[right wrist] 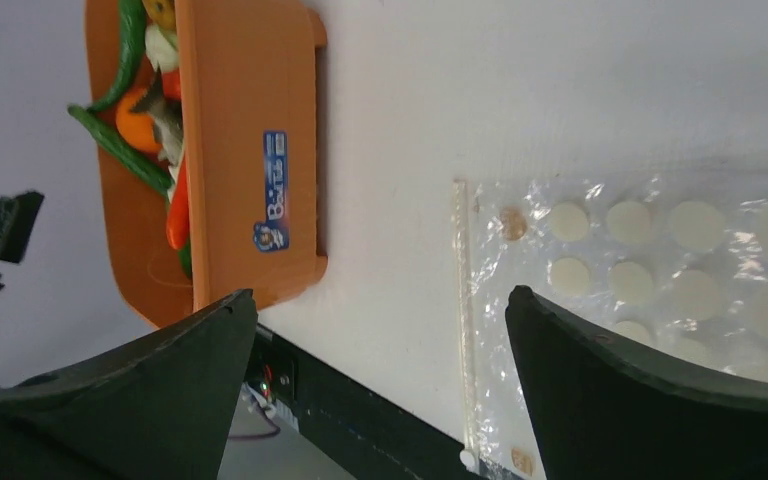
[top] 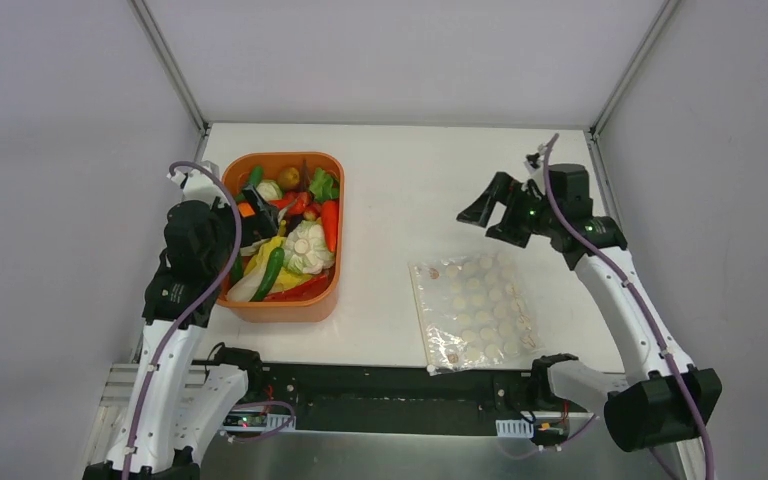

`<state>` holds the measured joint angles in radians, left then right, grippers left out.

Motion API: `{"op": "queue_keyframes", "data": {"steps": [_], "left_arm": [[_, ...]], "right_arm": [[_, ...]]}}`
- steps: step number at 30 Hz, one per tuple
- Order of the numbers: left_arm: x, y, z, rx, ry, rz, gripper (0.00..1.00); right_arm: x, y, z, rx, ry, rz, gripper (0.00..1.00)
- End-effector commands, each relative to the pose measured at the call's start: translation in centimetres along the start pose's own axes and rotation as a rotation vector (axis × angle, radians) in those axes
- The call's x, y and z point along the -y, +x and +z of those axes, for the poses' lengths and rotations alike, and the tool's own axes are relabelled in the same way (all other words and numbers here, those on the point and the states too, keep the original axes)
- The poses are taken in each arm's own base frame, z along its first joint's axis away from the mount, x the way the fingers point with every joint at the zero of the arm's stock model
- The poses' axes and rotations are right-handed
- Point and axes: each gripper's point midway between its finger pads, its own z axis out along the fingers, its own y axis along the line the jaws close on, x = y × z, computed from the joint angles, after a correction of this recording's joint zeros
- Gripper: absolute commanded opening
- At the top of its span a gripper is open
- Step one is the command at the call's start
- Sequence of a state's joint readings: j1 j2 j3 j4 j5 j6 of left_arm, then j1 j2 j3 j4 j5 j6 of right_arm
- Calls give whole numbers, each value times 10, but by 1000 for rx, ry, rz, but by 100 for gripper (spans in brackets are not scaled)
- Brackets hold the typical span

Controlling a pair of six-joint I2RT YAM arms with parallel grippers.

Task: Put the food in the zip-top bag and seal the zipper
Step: Pick up the zipper food storage bag at the center of the board.

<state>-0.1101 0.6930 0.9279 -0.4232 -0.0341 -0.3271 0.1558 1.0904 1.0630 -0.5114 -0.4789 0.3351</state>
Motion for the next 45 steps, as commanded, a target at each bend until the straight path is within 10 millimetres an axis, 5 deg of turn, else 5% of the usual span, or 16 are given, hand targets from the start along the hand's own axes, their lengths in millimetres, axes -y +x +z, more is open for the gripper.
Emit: {"op": "queue_keyframes", "data": {"steps": [1, 10, 18, 25, 36, 45], "left_arm": [[12, -13, 1, 72, 57, -61, 100], [20, -20, -46, 178, 147, -147, 100], [44, -10, -54, 206, 324, -169, 100], [63, 15, -49, 23, 418, -87, 100], [46, 44, -42, -107, 332, 7, 94], [41, 45, -49, -111, 307, 25, 94]], "right_arm": [[-9, 38, 16, -112, 43, -104, 98], [23, 115, 49, -210, 256, -222, 88], [47, 167, 81, -262, 347, -261, 70], [57, 193, 103, -284, 418, -305, 66], [69, 210, 117, -225, 512, -380, 58], [84, 220, 127, -240, 570, -419, 48]]}}
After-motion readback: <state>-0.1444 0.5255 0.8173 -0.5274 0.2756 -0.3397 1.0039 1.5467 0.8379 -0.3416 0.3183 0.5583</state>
